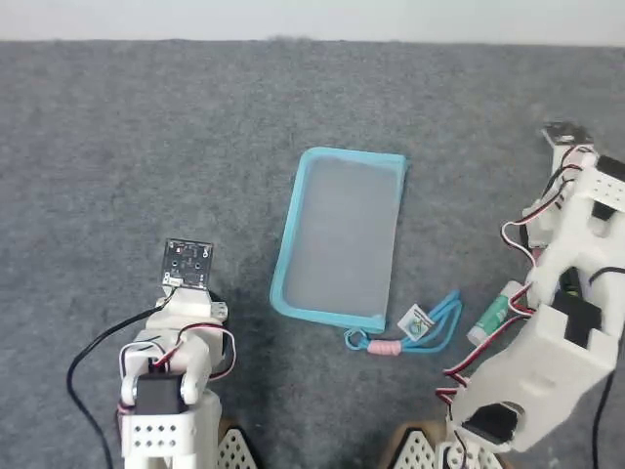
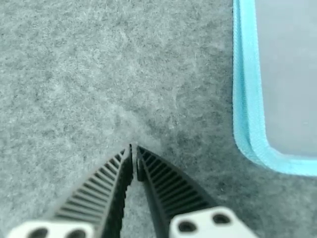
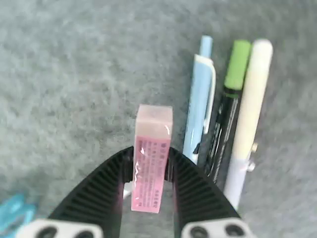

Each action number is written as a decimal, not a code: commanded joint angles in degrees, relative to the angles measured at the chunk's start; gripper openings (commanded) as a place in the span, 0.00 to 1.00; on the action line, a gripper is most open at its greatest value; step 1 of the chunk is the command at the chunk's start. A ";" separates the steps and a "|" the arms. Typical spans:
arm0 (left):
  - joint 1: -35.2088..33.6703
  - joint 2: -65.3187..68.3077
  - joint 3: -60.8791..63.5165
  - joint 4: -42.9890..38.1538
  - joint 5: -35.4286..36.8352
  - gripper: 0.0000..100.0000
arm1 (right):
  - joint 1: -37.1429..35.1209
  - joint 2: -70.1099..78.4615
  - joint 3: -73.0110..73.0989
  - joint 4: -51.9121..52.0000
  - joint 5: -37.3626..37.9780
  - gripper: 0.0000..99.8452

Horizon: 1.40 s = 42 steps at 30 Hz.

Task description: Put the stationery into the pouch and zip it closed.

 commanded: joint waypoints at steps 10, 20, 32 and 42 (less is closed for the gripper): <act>0.26 0.70 -0.31 0.35 0.62 0.02 | 0.66 3.65 -3.16 -1.01 4.04 0.14; 0.09 0.70 -0.22 -7.47 -2.20 0.02 | -1.36 -4.26 -4.75 2.33 -2.11 0.14; -4.22 0.88 -0.22 -8.44 -18.90 0.02 | -23.34 -34.86 7.38 12.79 -5.36 0.10; -6.86 0.88 -0.22 -6.42 -19.25 0.02 | -46.46 -45.49 32.00 10.07 -8.79 0.13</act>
